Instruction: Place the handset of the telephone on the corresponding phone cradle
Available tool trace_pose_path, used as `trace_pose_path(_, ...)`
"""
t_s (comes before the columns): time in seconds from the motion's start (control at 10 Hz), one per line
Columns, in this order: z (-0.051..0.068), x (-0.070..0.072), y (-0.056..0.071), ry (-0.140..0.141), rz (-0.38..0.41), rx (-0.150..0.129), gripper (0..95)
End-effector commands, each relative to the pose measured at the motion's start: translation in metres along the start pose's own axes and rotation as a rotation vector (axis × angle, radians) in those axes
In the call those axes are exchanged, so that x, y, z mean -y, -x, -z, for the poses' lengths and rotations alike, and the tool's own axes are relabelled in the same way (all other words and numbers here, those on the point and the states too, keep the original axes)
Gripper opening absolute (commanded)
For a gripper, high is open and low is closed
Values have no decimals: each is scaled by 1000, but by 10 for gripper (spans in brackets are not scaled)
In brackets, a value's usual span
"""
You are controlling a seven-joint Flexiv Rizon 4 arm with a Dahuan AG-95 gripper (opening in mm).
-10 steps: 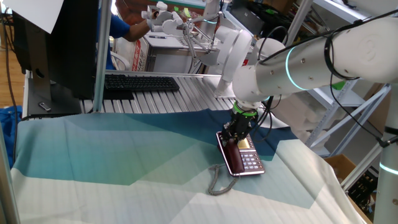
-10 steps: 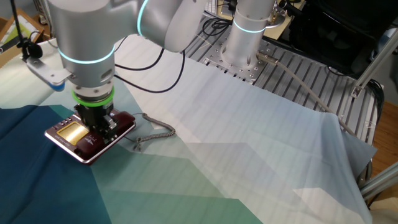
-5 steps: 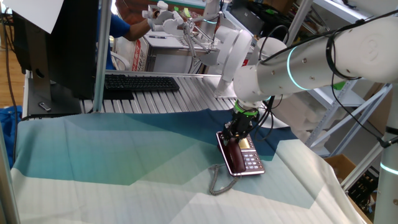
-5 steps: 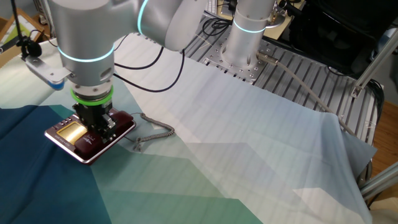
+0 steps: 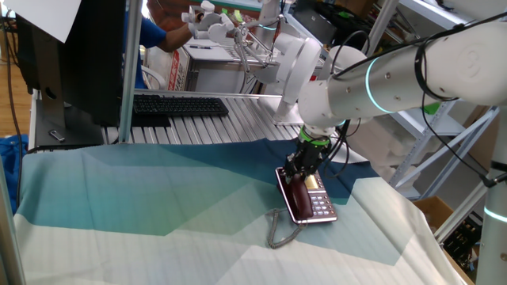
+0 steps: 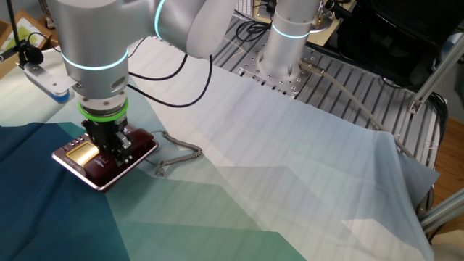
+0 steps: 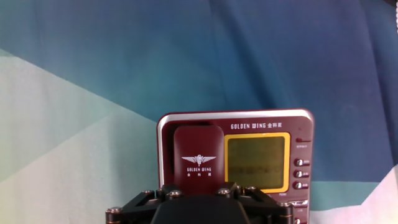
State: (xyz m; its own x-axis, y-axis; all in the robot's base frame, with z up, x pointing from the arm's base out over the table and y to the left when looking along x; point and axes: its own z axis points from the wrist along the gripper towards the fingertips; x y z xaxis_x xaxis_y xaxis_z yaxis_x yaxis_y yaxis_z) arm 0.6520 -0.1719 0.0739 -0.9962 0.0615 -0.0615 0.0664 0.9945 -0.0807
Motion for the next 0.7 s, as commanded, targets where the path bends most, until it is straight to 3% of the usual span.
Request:
trace_pose_path(0.1,0,0,0,5,-11,-3,0)
trace_pose_path(0.4,-2,-1,0,19,-37,-5,0)
trace_pose_path(0.7,-3,-2,1,15,-42,-3,0)
